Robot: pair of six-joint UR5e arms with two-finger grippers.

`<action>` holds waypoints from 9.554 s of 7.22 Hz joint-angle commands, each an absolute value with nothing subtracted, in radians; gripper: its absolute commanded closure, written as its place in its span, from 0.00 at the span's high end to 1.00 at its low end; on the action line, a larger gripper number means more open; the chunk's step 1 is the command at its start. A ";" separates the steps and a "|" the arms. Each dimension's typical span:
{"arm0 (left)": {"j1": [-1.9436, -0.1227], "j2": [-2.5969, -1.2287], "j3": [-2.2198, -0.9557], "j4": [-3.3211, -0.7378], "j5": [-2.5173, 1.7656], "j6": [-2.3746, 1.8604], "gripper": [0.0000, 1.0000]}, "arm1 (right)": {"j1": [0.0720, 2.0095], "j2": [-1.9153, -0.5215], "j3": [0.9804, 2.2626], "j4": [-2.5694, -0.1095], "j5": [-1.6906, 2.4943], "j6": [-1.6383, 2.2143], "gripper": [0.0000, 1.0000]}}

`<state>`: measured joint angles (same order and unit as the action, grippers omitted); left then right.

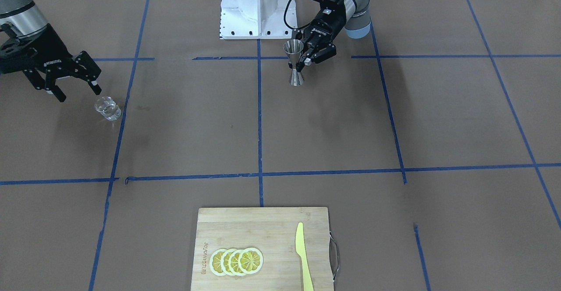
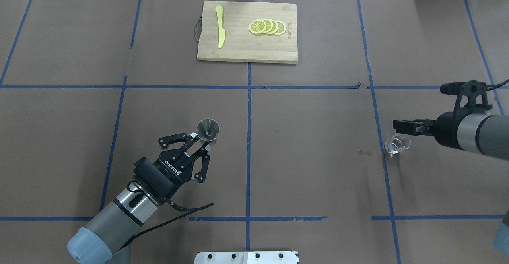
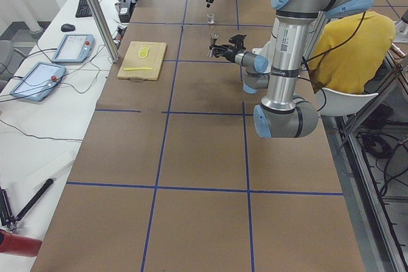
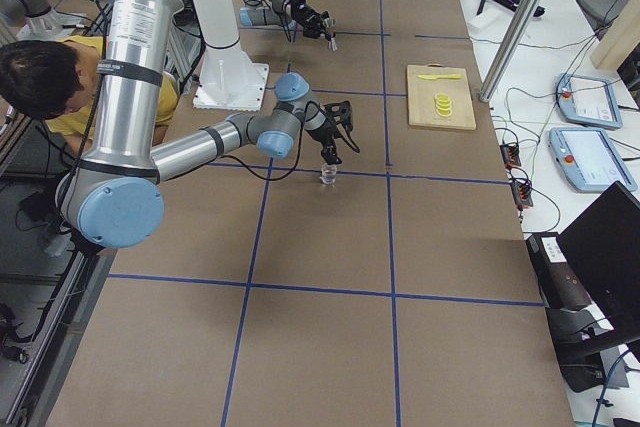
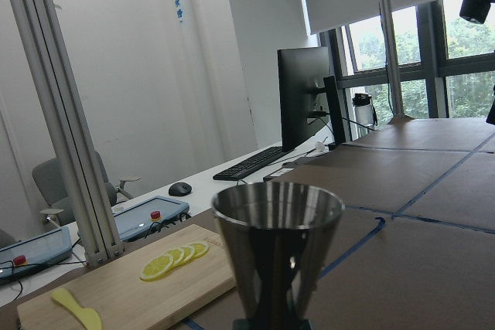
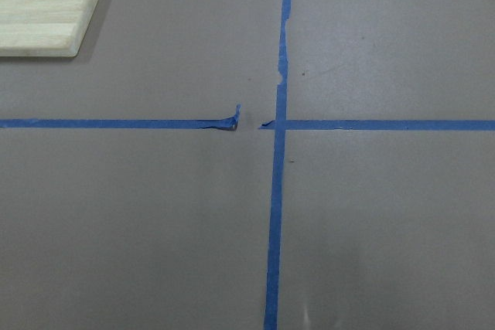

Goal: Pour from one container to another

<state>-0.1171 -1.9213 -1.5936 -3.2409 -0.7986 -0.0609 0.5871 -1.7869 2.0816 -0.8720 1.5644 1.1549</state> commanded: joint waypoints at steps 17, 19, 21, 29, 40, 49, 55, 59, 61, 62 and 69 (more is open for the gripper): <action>-0.178 -1.963 -1.555 -3.181 -0.881 -0.074 0.00 | 0.066 -1.737 1.743 -0.865 0.529 1.540 0.98; -0.176 -1.968 -1.555 -3.180 -0.877 -0.074 0.00 | 0.069 -1.736 1.744 -0.865 0.529 1.542 0.89; -0.173 -1.968 -1.555 -3.178 -0.876 -0.074 0.00 | 0.069 -1.736 1.746 -0.865 0.529 1.542 0.89; -0.172 -1.968 -1.557 -3.178 -0.876 -0.074 0.00 | 0.087 -1.736 1.743 -0.861 0.548 1.543 0.89; -0.170 -1.963 -1.563 -3.180 -0.876 -0.071 0.00 | 0.139 -1.681 1.814 -0.859 0.594 1.421 0.09; -0.166 -2.019 -1.514 -3.181 -0.885 -0.069 0.00 | 0.117 -1.491 1.970 -0.873 0.520 1.160 0.00; -0.206 -2.058 -1.482 -3.146 -1.023 -0.113 0.00 | 0.034 -1.355 1.987 -0.897 0.482 1.117 0.00; -0.207 -2.075 -1.453 -3.143 -1.057 -0.198 0.00 | 0.032 -1.283 2.048 -1.087 0.472 1.059 0.00; -0.209 -2.105 -1.451 -3.108 -1.081 -0.298 0.00 | 0.035 -1.232 2.049 -1.165 0.472 1.051 0.00; -0.209 -2.103 -1.450 -3.108 -1.089 -0.319 0.00 | 0.034 -1.220 2.049 -1.181 0.472 1.049 0.00; -0.204 -2.092 -1.448 -3.106 -1.077 -0.287 0.00 | 0.078 -1.102 2.063 -1.481 0.492 1.014 0.00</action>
